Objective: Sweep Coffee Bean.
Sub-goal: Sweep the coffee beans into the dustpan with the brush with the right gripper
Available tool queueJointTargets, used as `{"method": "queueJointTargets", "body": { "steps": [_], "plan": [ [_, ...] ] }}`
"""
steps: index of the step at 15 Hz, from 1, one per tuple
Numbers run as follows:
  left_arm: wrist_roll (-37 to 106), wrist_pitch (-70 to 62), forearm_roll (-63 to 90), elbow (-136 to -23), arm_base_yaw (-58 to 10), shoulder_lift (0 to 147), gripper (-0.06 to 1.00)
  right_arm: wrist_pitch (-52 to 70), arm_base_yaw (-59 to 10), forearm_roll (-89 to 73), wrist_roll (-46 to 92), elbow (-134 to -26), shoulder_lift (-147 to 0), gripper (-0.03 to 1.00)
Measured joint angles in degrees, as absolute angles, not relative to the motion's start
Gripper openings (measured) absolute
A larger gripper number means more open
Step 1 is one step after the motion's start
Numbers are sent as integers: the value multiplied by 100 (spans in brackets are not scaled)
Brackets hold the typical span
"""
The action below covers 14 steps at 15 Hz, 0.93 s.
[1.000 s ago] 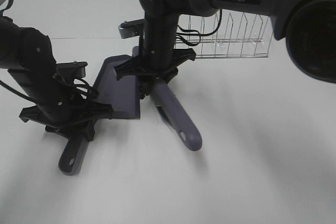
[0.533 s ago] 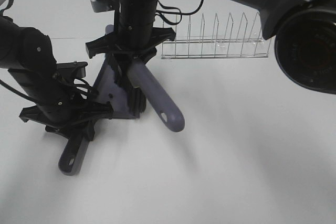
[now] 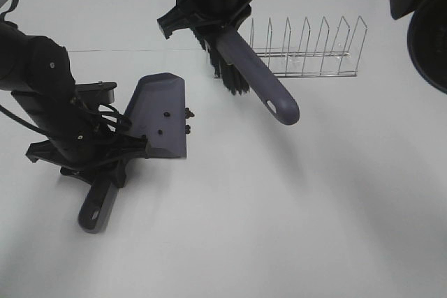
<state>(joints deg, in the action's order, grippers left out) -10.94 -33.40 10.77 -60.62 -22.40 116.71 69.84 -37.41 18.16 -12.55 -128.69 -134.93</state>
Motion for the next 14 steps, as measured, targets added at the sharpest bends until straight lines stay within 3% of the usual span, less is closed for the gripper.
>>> {"method": "queueJointTargets", "body": {
  "steps": [4, 14],
  "plan": [
    [-1094, -3426, 1049, -6113, -2240, 11688, 34, 7065, -3197, 1318, -1255, -12193, -13556, 31],
    [-1066, -3432, 1049, -6113, -2240, 11688, 34, 6898, -3197, -1730, -739, -12565, -14290, 31]
  ]
}}
